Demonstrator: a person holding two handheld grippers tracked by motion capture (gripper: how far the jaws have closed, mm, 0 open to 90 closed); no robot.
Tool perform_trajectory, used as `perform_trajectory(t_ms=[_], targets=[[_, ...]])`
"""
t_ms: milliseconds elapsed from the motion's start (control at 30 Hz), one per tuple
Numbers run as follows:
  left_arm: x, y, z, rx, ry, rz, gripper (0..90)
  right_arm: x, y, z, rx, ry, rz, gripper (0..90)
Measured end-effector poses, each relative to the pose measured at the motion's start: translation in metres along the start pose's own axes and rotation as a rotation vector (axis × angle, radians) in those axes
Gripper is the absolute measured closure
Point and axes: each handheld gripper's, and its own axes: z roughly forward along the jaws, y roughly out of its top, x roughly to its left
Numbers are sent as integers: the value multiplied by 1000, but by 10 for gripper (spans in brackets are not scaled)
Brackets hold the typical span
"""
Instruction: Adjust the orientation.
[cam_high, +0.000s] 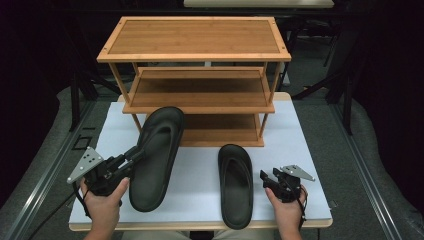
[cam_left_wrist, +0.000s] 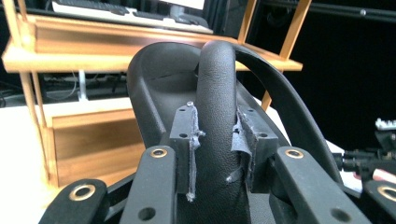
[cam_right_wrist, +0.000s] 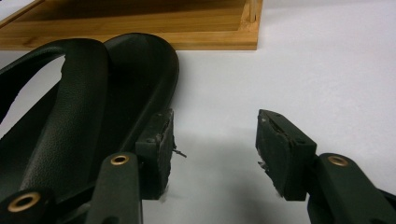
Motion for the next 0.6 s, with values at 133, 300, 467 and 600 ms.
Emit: perform_trajectory(t_ms=[133,300,467,600], targets=[[0,11,3,-21,12,6,703,0,0,0,2,3,2,464],[2,26,14,-46,21,18,703,0,-1,1,-8,5,5,465],[5,37,27,-50,33,21,705,-1,-1,1,-8,6,7,465],[7,45,39,-49,48,29,706,-2,0,0,1,8,7,465]])
